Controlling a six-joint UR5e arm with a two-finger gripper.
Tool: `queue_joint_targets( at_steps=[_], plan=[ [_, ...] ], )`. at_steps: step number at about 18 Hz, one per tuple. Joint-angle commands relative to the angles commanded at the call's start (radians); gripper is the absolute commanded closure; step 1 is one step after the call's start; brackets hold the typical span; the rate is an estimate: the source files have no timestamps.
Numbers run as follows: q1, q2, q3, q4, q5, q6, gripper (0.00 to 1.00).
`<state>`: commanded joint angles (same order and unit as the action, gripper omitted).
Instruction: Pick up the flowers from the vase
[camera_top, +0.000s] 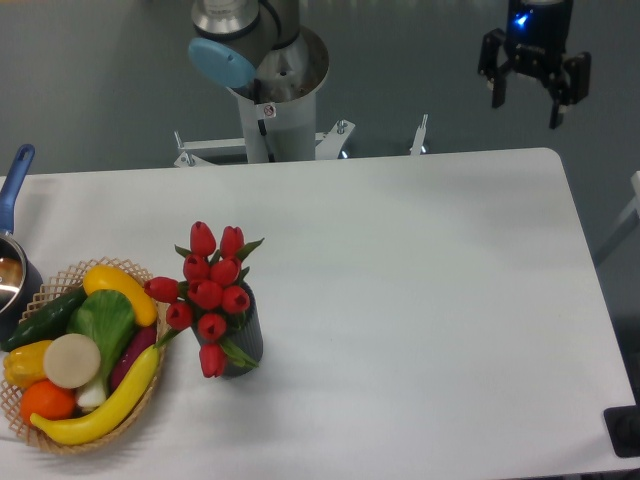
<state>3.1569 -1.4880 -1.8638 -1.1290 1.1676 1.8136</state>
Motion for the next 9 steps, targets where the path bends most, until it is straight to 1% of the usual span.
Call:
queue_joint_targets(
  at_steps=[3,5,7,9],
  plan=[
    [-0.012,-0.002,-0.020,0.002,-0.031,-0.094,0.00],
    [-0.026,-0.002,-0.032,0.002,-0.036,-0.121,0.00],
    [-0.058,-0.005,-0.040,0.002,-0.063,-0.152,0.00],
    [-0.075,-0.002,-0.067,0.003,-0.110,-0.178,0.00]
  ],
)
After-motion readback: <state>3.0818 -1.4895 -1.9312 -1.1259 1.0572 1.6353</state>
